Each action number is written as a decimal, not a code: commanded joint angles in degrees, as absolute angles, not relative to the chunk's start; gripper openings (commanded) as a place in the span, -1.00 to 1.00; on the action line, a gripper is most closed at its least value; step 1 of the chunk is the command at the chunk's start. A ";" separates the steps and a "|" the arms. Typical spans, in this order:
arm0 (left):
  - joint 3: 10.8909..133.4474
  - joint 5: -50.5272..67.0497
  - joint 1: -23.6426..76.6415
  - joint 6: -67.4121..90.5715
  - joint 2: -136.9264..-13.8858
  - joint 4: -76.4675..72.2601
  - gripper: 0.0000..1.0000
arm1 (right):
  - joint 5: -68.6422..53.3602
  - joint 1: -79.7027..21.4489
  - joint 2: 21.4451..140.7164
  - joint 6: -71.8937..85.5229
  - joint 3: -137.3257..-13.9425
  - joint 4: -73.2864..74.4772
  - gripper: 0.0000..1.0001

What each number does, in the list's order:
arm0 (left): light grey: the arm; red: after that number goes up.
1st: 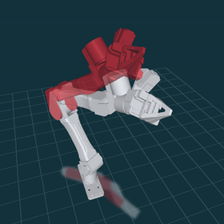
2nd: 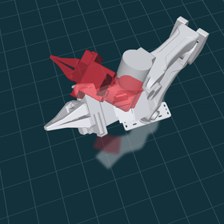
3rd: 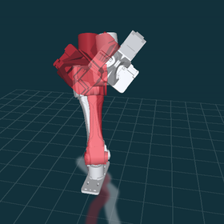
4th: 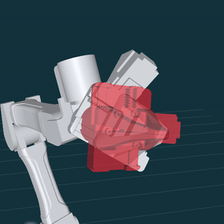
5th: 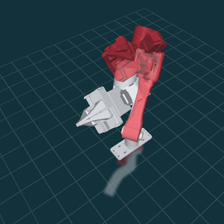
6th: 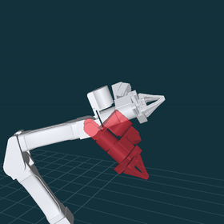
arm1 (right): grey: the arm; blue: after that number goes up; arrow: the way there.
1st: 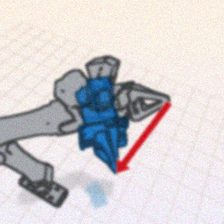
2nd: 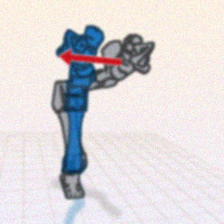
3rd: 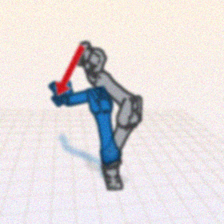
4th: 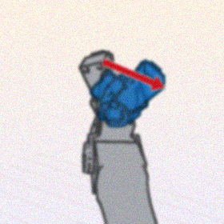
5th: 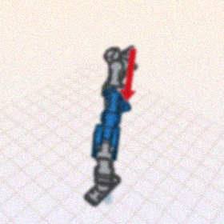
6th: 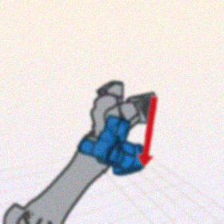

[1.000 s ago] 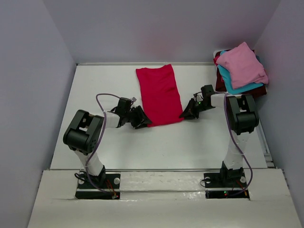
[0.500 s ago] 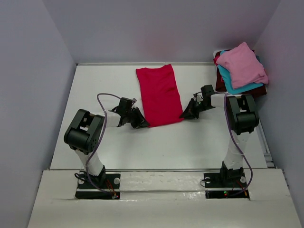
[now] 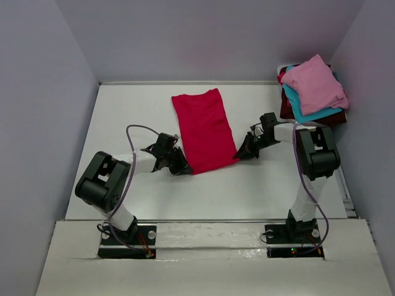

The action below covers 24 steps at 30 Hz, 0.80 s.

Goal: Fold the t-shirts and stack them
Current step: Fold the tshirt

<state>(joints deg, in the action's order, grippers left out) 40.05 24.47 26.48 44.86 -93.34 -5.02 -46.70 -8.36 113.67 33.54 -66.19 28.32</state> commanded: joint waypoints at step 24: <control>39.79 12.05 39.02 51.15 -64.16 32.42 -0.89 | -47.02 -10.28 80.69 29.88 -50.96 43.50 -0.86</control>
